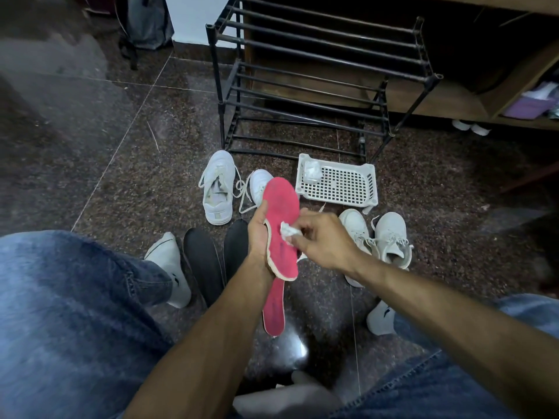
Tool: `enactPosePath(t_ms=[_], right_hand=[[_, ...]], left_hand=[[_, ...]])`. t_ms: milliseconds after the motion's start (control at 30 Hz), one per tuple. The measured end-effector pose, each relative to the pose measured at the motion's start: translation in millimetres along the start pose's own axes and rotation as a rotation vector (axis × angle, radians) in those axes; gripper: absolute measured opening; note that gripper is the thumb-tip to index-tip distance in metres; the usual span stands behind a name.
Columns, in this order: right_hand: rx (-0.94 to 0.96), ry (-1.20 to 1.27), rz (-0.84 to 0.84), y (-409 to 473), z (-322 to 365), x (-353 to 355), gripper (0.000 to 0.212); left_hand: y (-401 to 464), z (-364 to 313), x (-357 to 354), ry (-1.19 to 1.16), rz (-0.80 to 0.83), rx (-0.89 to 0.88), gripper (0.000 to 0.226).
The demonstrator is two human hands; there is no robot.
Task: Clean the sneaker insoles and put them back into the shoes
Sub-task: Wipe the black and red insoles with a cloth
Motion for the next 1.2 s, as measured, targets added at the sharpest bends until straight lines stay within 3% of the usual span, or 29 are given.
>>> enactPosePath(t_ms=[133,300,433,567,700,800,933,1033,1133,1200], right_hand=[[0.103,0.223,0.046,-32.2,26.1,-9.3,0.006],[0.218,0.073,0.209,-43.9,19.9,-10.6,0.005],[0.0,-0.292,0.49,-40.4,-39.9,-22.4,0.011],[-0.24,-0.482,0.603,-41.0,-93.0,-51.9,0.012],[-0.411,-0.441,0.593,-36.8,-114.4,-84.7,0.008],[-0.506,-0.372,0.58,-34.8,-125.4,-106.0,0.008],[-0.567,-0.271,0.607,-32.5,-143.8,-128.4,0.015],[-0.611,-0.174,0.598,-17.8,-159.9,-133.9,0.016],[-0.674,0.073,0.52,14.9,-174.7,-127.8,0.009],[-0.696,0.185,0.43,45.1,-183.7,-115.9,0.017]], left_hand=[[5.2,-5.5,5.7,-0.023,-0.062,-0.021,0.068],[13.6,-25.7,9.7,0.215,-0.096,-0.079,0.071],[14.3,-52.8,29.6,0.401,-0.181,-0.102,0.053],[10.8,-52.7,61.9,0.469,-0.328,-0.097,0.043],[18.7,-49.0,104.4,0.503,-0.518,-0.119,0.056],[14.8,-41.8,114.4,0.523,-0.594,-0.108,0.04],[19.4,-37.4,121.2,0.531,-0.632,-0.084,0.026],[33.2,-40.7,120.2,0.533,-0.663,-0.13,0.028],[52.9,-43.6,112.1,0.53,-0.657,-0.147,0.024],[71.2,-46.2,106.8,0.542,-0.643,-0.144,0.024]])
Point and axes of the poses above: each hand's wrist, its own y-axis towards the middle knuckle, its own x-axis out of the back of the hand, z = x × y, the point moved 4 cm from there along y, towards the middle knuckle, and after that the axes turned 12 degrees about -y, right-handed, at the moved point
